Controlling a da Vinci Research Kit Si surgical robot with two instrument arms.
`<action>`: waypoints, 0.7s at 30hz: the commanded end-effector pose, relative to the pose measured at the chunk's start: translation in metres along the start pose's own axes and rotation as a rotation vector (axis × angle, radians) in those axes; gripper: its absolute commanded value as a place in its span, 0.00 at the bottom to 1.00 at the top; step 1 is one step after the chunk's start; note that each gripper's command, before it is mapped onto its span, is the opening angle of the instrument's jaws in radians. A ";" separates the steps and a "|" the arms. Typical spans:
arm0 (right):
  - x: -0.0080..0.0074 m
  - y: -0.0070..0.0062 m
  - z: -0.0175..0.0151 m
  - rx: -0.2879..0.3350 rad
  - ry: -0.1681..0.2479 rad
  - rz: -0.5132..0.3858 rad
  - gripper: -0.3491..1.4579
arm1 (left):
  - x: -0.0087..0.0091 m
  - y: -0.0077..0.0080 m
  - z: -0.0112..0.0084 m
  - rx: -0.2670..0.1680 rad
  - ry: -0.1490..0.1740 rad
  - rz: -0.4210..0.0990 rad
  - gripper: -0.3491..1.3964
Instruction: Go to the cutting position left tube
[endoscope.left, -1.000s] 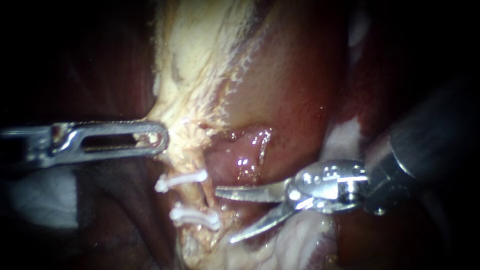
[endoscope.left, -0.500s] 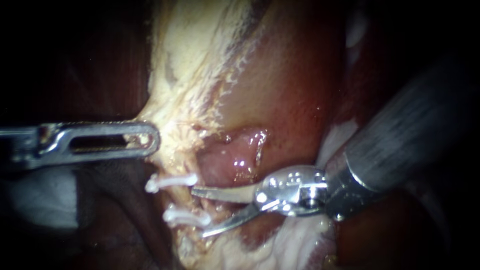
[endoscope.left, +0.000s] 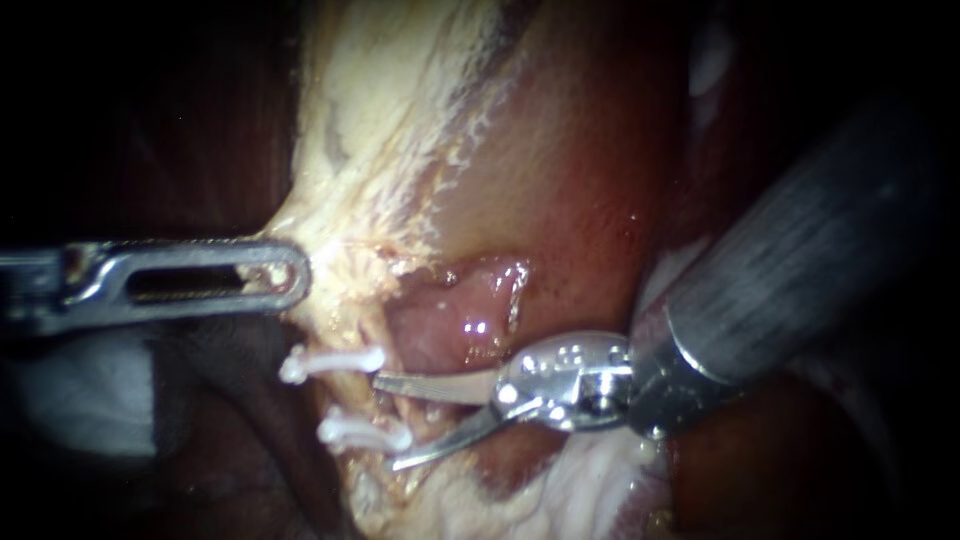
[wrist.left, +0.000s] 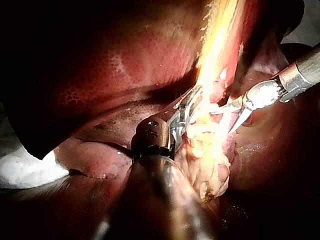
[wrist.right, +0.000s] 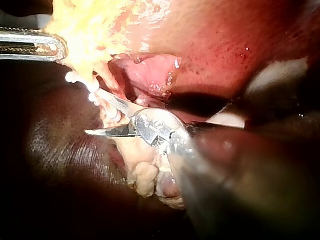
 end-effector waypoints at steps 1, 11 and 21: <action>0.0000 0.0001 0.0002 0.000 0.000 0.000 0.96 | 0.0000 0.0000 0.0000 0.000 0.000 0.000 0.07; -0.0002 0.0012 0.0018 0.004 -0.008 0.006 0.96 | 0.0000 -0.0006 -0.0003 0.001 -0.002 -0.003 0.07; -0.0007 0.0018 0.0034 0.016 -0.014 0.014 0.96 | 0.0001 -0.0007 -0.0004 0.002 -0.005 -0.004 0.07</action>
